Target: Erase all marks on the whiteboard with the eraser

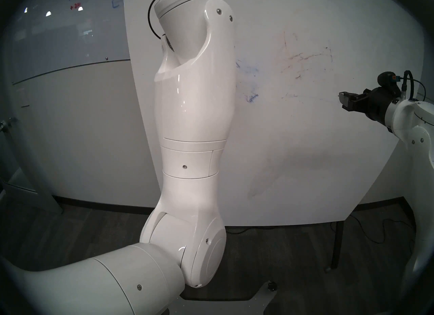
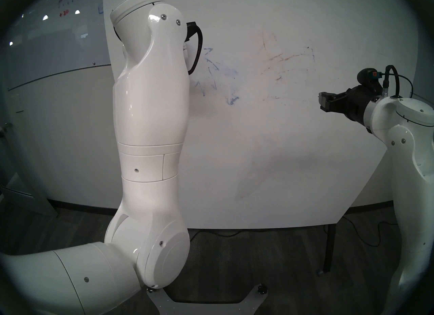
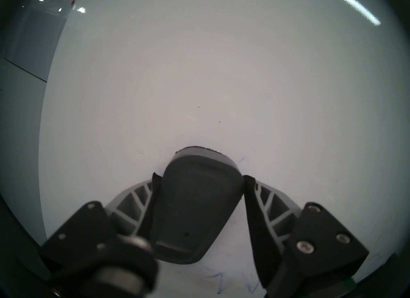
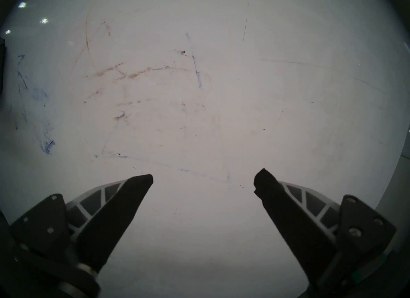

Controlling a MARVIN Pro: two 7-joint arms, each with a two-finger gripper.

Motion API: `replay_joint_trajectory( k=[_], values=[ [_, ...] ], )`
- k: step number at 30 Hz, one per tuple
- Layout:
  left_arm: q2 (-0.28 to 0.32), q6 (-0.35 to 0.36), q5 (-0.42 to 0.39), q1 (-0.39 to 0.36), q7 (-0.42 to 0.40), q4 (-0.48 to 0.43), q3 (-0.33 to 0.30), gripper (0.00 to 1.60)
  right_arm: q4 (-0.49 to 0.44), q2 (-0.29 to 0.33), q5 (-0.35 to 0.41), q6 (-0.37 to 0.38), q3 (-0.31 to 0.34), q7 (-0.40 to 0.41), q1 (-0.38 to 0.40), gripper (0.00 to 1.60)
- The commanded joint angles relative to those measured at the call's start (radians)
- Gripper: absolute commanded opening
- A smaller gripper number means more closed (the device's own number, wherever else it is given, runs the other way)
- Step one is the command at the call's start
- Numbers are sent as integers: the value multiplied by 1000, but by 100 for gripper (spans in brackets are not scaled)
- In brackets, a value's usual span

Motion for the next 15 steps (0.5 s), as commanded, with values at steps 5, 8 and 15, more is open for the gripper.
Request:
replay_joint_trajectory(
  k=[5,8,15],
  values=[
    [-2,0,-27,-58,54,-17,-39,0,-5,4,-3,-7,3,1,9,160],
    [10,0,-57,-62,36,-5,-52,0,-5,4,-2,-7,3,1,9,160],
    [31,0,-140,-68,5,3,-66,0,-5,4,-2,-7,3,1,9,160]
  ],
)
